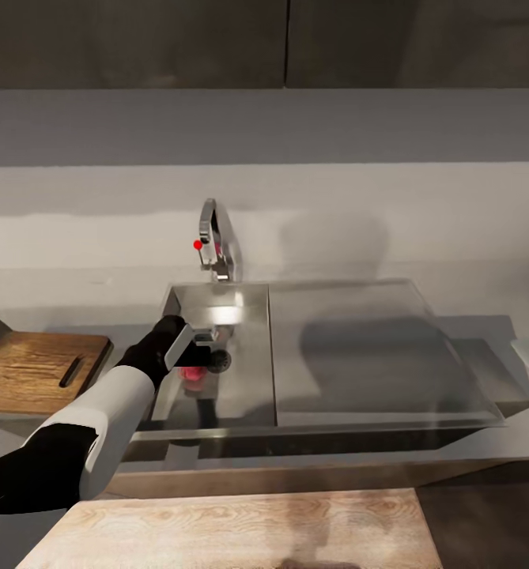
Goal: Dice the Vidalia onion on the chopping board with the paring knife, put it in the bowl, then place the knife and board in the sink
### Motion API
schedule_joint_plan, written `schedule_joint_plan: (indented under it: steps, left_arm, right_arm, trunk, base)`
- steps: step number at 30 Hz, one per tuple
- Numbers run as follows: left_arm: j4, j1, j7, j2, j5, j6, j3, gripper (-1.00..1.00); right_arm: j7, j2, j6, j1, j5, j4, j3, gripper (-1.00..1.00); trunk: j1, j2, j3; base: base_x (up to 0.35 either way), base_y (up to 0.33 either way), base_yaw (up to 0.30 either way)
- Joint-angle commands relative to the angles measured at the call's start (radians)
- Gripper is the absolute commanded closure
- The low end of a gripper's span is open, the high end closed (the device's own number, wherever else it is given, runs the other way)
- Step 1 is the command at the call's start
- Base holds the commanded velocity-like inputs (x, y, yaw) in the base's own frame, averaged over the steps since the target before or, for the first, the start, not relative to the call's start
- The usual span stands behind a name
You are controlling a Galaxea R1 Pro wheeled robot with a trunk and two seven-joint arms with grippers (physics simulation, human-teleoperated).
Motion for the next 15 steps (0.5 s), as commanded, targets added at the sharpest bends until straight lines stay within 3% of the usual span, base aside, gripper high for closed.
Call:
schedule_joint_plan:
  steps: [1,15]
  left_arm:
    - [-0.001,-0.001,0.008,0.001,0.008,0.002,-0.006,1.00]
    - [0.018,-0.001,0.007,0.001,0.008,-0.040,-0.006,1.00]
  right_arm:
    - [-0.004,0.000,-0.003,0.000,0.011,0.001,-0.008,-1.00]
    - [-0.004,0.000,-0.003,0.000,0.011,0.000,-0.008,-1.00]
  trunk:
    - [0.000,-0.001,-0.003]
    - [0.000,-0.001,-0.005]
  base:
    - [0.000,0.000,0.000]
    - [0.000,0.000,0.000]
